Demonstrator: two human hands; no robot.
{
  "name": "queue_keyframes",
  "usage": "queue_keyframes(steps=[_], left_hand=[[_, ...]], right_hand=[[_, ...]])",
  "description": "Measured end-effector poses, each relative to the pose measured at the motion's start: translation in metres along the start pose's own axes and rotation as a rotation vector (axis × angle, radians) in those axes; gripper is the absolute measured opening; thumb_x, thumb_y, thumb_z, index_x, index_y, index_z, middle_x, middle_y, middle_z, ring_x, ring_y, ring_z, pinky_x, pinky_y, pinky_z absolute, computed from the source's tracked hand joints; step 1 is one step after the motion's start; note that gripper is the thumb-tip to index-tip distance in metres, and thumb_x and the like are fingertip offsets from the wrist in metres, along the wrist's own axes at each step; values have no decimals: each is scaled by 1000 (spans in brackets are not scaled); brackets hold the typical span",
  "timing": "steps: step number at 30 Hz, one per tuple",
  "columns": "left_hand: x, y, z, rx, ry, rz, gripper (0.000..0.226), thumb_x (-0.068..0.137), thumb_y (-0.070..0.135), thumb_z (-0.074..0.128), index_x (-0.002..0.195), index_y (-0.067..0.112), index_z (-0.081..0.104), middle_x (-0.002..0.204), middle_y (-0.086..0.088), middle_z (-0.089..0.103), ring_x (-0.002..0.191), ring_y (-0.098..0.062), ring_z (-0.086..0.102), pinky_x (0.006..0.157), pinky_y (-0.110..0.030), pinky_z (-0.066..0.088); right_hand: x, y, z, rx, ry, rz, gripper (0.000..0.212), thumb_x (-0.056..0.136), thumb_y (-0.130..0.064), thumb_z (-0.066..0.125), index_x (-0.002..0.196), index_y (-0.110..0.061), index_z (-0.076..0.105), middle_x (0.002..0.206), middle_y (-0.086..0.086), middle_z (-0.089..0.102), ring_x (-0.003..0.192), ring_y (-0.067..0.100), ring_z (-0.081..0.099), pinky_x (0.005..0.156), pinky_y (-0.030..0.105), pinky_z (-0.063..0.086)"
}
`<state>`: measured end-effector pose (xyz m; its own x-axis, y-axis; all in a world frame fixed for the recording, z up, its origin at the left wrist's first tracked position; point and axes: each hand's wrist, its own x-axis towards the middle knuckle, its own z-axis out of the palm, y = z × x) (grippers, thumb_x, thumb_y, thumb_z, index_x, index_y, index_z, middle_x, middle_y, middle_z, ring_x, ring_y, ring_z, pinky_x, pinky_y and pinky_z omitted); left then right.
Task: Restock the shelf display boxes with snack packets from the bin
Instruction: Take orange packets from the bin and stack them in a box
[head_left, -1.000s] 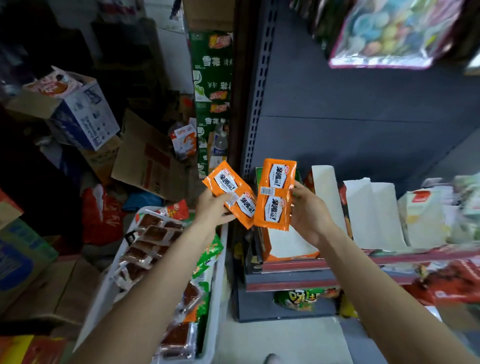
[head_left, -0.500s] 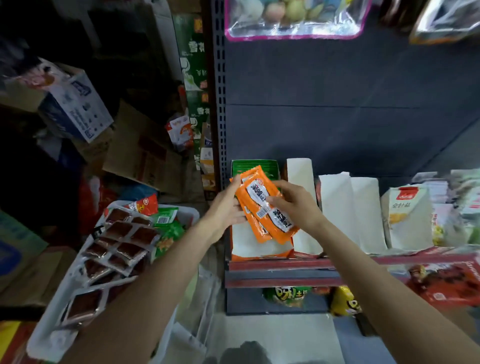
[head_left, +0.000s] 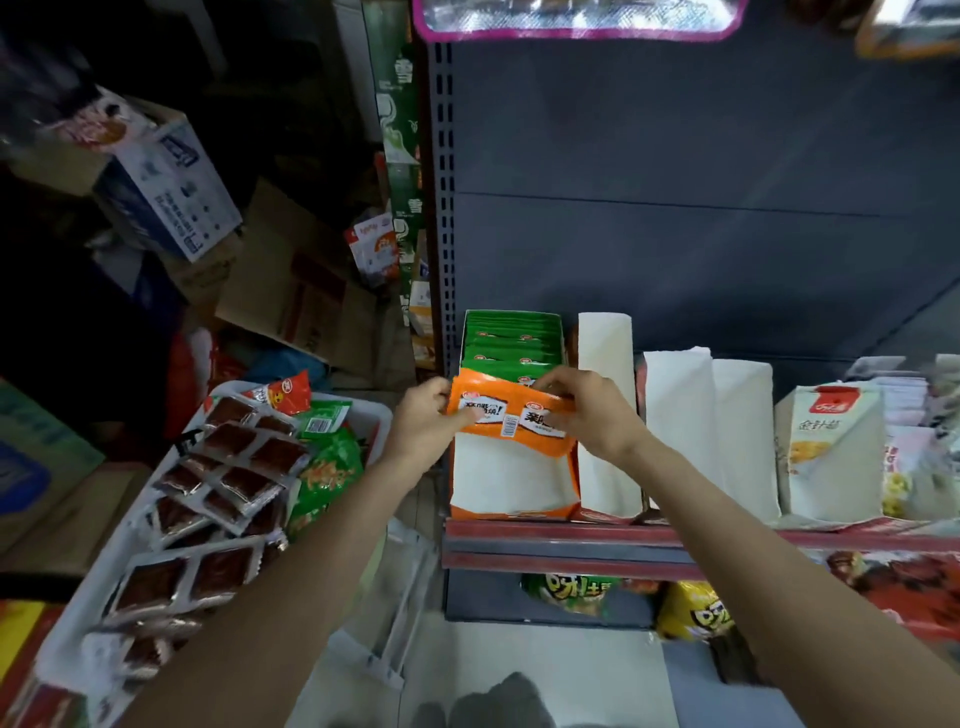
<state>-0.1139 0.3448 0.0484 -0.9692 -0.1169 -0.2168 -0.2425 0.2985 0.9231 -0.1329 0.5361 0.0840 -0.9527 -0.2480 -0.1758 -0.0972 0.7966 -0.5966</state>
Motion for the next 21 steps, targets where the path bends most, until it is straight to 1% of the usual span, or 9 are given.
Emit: queue_keyframes(steps=[1,4,8,10,12,13,15,18,21], left_hand=[[2,-5,0,90,-5,20,25,78,7,74,75,26,57,93,-10,71,83,-23,67,83,-43,54],[7,-9,2,321,-12,96,19,79,19,72,74,28,56,83,-3,72,81,-21,68,75,-44,55],[11,-7,6,506,17,196,9,85,29,66,88,26,58,84,0,71,78,-19,67,69,-40,55],[13,-6,9,621,52,234,13,88,34,63,95,24,60,87,-1,71,80,-21,67,74,-41,55],[15,-4,9,745,85,278,19,89,35,61,102,21,61,95,-1,70,89,-23,65,85,-41,49],[16,-3,8,793,86,295,20,90,33,60,104,19,62,98,-3,69,93,-24,63,87,-41,46],[17,-1,7,834,61,303,22,90,30,60,106,15,63,102,-6,65,96,-25,60,85,-39,46],[20,-2,6,832,67,294,23,91,25,60,108,10,63,104,-8,61,97,-26,59,83,-40,49],[22,-7,6,833,61,242,22,92,24,59,108,10,62,104,-10,62,95,-26,60,77,-36,49]], right_hand=[[2,1,1,-10,40,-1,33,84,0,62,115,-10,61,116,8,65,104,23,60,84,21,44],[6,7,7,-78,122,-28,33,82,7,57,110,-8,66,114,10,64,102,21,59,79,10,35],[14,12,14,-106,149,-6,29,85,5,56,108,-8,68,116,11,62,103,21,57,78,11,33],[16,10,16,-92,161,5,30,85,6,54,109,-7,68,116,12,62,103,22,58,79,13,36],[18,8,19,-85,161,7,30,87,5,53,110,-7,67,117,12,63,104,23,59,83,17,40],[19,7,21,-84,162,9,30,87,4,53,111,-7,66,117,11,64,104,23,59,85,20,42],[20,7,24,-73,173,22,30,88,3,52,111,-9,66,116,10,66,101,23,62,83,21,44],[21,2,30,-31,183,11,25,87,3,53,104,-7,68,106,9,69,93,22,63,72,16,41],[22,-1,40,-15,160,-17,19,85,6,52,96,-3,65,99,13,68,88,26,61,65,20,38]])
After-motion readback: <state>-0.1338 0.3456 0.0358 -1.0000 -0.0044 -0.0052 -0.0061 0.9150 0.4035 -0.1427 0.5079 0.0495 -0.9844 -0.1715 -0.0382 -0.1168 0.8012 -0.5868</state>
